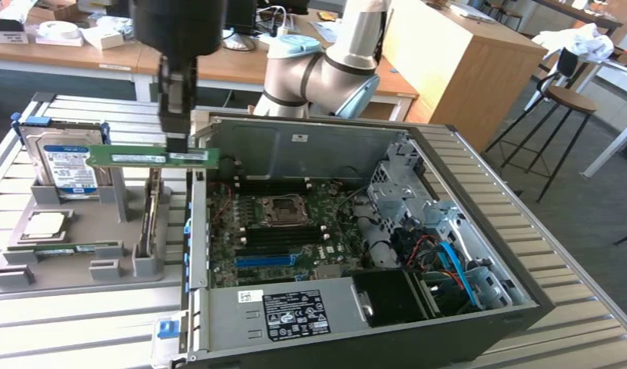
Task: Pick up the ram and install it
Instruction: 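Pick up the ram and move it above insertion slot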
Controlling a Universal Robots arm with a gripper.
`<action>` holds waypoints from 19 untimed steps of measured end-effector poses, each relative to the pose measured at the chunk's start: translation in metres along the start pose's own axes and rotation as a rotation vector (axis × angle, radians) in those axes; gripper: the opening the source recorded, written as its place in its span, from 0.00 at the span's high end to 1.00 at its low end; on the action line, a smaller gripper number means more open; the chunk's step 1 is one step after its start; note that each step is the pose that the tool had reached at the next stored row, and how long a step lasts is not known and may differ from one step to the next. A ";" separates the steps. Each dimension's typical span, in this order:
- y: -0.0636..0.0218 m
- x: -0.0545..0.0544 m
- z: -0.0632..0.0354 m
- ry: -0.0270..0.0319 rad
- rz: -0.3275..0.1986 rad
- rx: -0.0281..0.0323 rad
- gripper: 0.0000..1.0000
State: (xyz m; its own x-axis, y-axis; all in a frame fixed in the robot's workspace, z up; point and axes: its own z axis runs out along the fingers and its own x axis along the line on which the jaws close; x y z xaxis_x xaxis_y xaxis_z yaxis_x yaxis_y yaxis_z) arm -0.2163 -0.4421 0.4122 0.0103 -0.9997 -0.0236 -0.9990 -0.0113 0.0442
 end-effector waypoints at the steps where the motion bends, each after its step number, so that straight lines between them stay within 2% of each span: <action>1: -0.0034 0.000 -0.0002 0.0000 0.000 -0.0001 0.89; 18: -0.0696 0.001 -0.0031 0.0000 0.000 -0.0004 0.89; 19: -0.0774 0.001 -0.0035 0.0000 0.000 -0.0004 0.89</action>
State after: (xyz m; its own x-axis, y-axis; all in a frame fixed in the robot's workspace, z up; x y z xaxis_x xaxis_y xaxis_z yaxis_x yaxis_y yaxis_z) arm -0.1388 -0.4421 0.4122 0.0103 -0.9997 -0.0236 -0.9989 -0.0114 0.0446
